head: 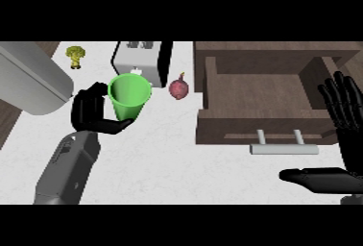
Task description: Pick up the cup, place it into the drawer and close the drawer
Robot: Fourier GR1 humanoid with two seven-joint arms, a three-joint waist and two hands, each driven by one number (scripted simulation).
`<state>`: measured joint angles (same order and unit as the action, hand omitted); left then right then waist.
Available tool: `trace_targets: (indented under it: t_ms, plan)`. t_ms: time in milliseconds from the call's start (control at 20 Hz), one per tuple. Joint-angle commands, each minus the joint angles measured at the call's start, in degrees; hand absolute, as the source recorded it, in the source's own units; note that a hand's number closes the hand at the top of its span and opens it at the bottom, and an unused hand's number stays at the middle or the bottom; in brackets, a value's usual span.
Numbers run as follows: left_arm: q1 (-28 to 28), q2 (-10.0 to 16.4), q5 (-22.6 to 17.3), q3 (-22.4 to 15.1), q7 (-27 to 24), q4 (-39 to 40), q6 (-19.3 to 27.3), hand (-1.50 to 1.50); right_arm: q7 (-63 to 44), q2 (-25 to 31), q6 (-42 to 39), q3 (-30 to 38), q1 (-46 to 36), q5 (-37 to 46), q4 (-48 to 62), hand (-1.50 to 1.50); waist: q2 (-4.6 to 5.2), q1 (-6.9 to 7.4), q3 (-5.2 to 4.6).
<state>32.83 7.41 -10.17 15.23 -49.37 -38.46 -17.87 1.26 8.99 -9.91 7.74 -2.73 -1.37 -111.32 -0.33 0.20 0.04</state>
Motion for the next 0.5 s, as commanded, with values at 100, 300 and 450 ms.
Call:
trace_targets:
  t_ms: [100,300,450]
  plan:
    - [2.4,-3.3,-0.4,-4.3,11.2,-15.6,4.6,1.5,-2.6,0.1,0.7,-0.3,-0.9,0.8,-0.9,-1.5,-0.12,0.5,0.02]
    - [7.9,-6.4,1.5,-7.2,17.2,-18.5,10.2,1.5,-2.4,-0.2,0.1,-0.1,-0.8,-0.3,-0.9,-1.5,0.11,-0.18,-0.02]
    - [11.9,-7.3,1.4,-9.5,24.4,-22.0,14.1,1.5,-3.7,2.2,-1.3,3.2,-2.6,-3.7,-0.7,-1.5,0.08,-0.32,-0.01]
